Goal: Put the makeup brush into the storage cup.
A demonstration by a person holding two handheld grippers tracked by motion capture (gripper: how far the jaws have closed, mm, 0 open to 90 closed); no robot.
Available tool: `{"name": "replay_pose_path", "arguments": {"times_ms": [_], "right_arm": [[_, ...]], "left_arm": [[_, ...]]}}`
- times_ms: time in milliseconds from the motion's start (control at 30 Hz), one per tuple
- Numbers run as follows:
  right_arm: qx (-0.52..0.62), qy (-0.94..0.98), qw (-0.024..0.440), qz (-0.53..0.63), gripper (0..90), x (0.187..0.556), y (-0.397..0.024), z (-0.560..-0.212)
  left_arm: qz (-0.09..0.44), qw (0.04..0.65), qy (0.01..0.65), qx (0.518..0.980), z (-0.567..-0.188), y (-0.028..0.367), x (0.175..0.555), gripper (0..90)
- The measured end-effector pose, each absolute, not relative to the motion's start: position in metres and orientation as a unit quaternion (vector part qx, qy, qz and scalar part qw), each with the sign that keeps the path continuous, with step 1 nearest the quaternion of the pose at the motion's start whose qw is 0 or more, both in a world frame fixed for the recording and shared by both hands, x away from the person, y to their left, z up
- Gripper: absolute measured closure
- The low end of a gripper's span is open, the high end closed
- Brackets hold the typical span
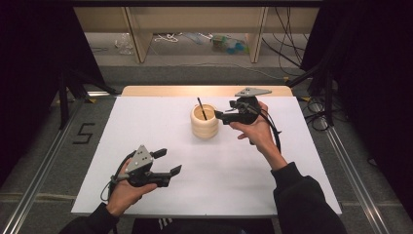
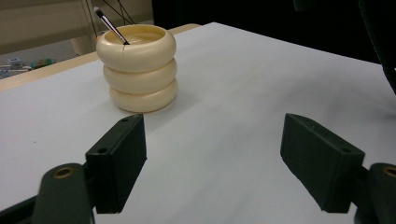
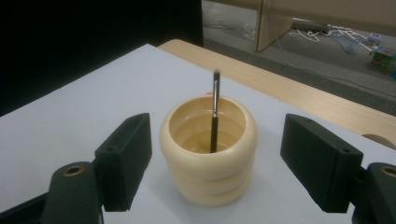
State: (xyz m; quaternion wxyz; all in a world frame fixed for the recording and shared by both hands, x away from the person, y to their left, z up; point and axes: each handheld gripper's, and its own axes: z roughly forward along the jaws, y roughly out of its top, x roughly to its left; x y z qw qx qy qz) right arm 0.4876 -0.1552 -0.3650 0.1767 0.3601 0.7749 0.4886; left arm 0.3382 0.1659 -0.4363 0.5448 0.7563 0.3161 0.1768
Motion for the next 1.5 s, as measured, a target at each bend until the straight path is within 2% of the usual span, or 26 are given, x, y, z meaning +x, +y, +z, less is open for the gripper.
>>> {"name": "replay_pose_path", "arguments": {"times_ms": [1500], "right_arm": [[0.330,0.779,0.160,0.509,26.4,0.435,-0.168,-0.375]], "left_arm": [[0.193,0.542,0.311,0.757,-0.436,0.167,0.340,22.7]]}}
